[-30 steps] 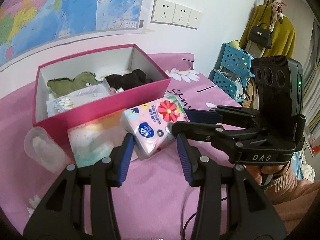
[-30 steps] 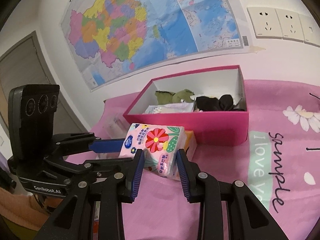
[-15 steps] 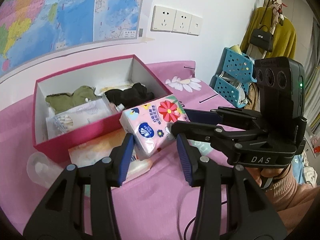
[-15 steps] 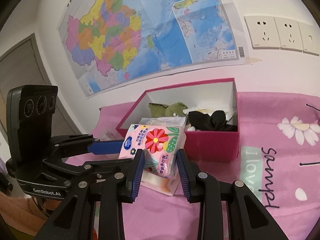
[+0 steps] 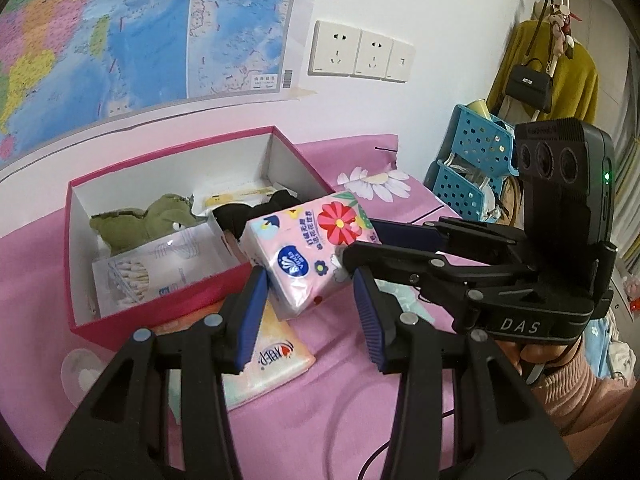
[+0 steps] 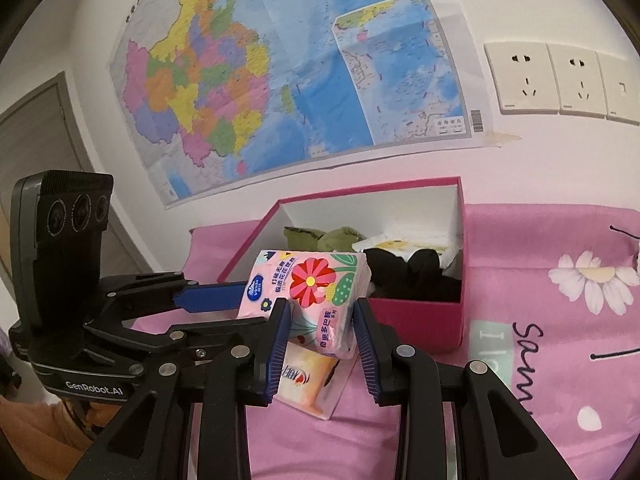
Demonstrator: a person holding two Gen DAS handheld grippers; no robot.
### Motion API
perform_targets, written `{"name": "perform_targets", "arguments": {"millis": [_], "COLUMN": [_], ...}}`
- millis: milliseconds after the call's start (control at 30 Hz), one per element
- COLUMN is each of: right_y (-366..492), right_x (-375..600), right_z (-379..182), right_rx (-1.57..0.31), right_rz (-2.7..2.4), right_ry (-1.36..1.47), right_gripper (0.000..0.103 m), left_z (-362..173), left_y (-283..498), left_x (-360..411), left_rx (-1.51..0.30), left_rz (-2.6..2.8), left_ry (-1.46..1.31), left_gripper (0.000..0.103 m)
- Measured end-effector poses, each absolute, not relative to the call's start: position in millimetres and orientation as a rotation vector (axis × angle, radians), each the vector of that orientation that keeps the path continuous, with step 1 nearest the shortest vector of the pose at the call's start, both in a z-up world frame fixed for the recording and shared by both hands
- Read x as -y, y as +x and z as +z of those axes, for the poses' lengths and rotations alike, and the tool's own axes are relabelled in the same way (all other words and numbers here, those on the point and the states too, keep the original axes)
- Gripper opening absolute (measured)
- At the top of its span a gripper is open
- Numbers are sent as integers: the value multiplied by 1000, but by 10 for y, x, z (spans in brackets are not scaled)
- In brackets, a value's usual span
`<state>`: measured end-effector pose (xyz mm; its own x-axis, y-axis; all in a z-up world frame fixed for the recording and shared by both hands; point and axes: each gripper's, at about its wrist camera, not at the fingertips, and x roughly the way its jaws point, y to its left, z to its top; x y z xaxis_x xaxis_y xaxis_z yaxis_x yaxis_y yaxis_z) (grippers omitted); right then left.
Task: Organize soft objects
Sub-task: 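Carry the flower-print tissue pack into the pink box and open the right gripper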
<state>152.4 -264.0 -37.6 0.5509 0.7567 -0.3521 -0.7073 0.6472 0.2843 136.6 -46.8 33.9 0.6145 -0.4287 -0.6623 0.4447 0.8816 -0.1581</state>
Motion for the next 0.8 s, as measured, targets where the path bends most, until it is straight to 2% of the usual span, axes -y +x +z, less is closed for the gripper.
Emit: {"name": "perform_targets", "arguments": {"millis": [800], "right_y": [1956], "right_x": [2632], "right_z": [-335], "right_rx": [-483], "right_rz": [823], "right_ry": [126], "right_gripper": [33], "left_z": [331], "left_y": [1782], "left_x": [621], "left_rx": [-764], "left_rz": [-463], "left_ry": [26], "left_gripper": [46]}}
